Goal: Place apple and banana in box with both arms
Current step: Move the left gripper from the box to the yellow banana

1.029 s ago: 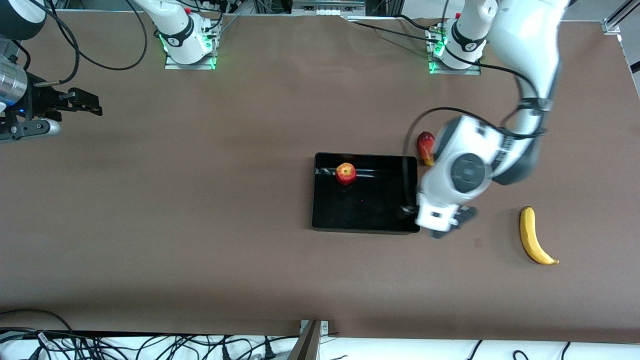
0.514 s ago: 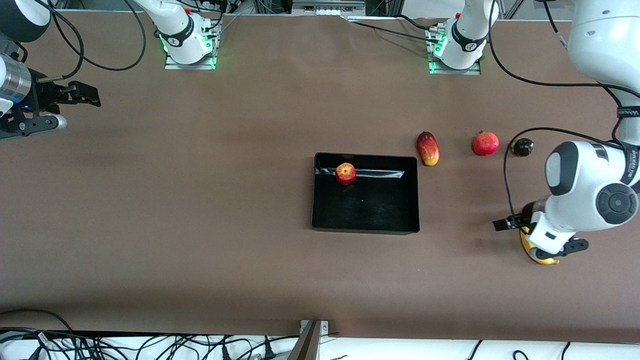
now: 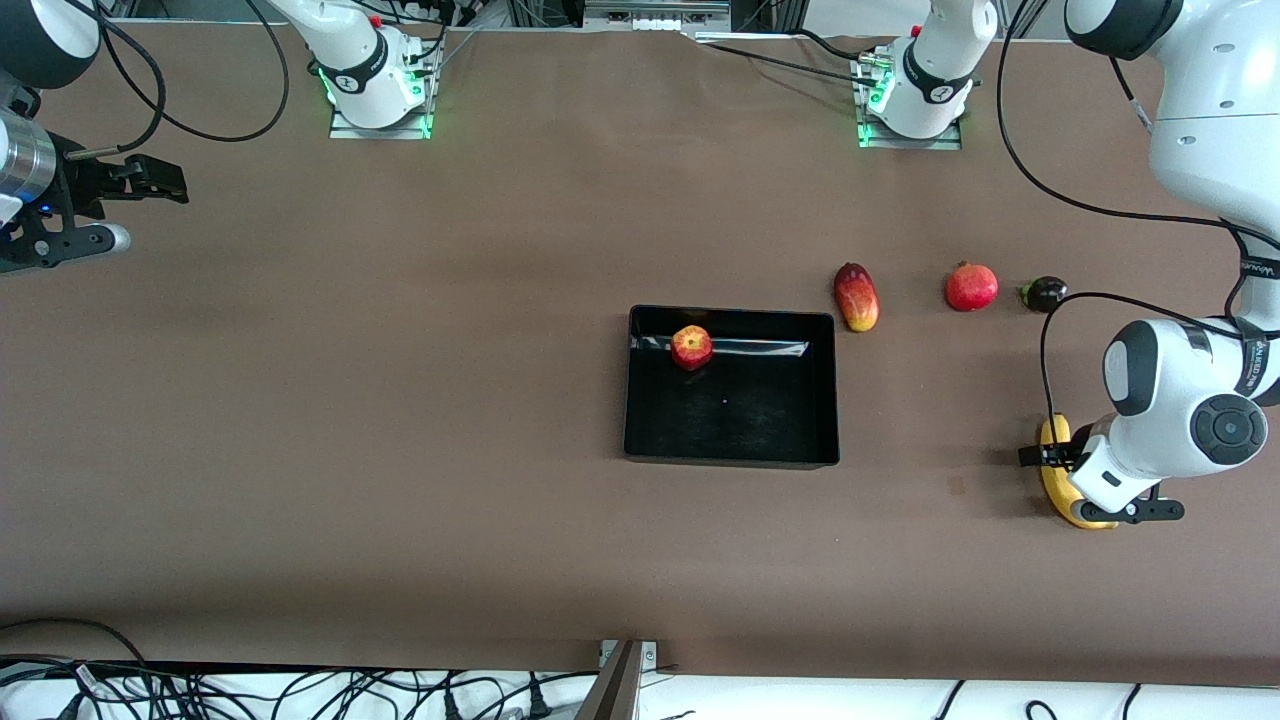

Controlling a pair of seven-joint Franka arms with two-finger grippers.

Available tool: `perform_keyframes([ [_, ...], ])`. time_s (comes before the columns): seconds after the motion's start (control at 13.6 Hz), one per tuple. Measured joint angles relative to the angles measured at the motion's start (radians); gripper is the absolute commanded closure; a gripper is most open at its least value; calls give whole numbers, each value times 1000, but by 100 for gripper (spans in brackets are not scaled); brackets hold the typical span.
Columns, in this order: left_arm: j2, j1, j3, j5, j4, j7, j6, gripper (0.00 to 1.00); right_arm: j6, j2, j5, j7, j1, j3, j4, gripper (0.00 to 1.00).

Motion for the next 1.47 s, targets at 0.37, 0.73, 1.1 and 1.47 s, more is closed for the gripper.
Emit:
perform_keyframes([
  [0.37,47,27,0,20,-5,24,111,16,85,17,-33,-11,-4,-70,-2,0],
  [0.73,75,27,-2,20,-8,24,146,100,139,24,-33,-18,-12,-88,-1,0],
  [1.1,73,27,-7,20,-9,26,134,100,156,29,-14,-18,-12,-93,-1,0],
  [1.47,1,23,-147,20,4,22,-136,100,167,32,-9,-18,-12,-103,4,0],
])
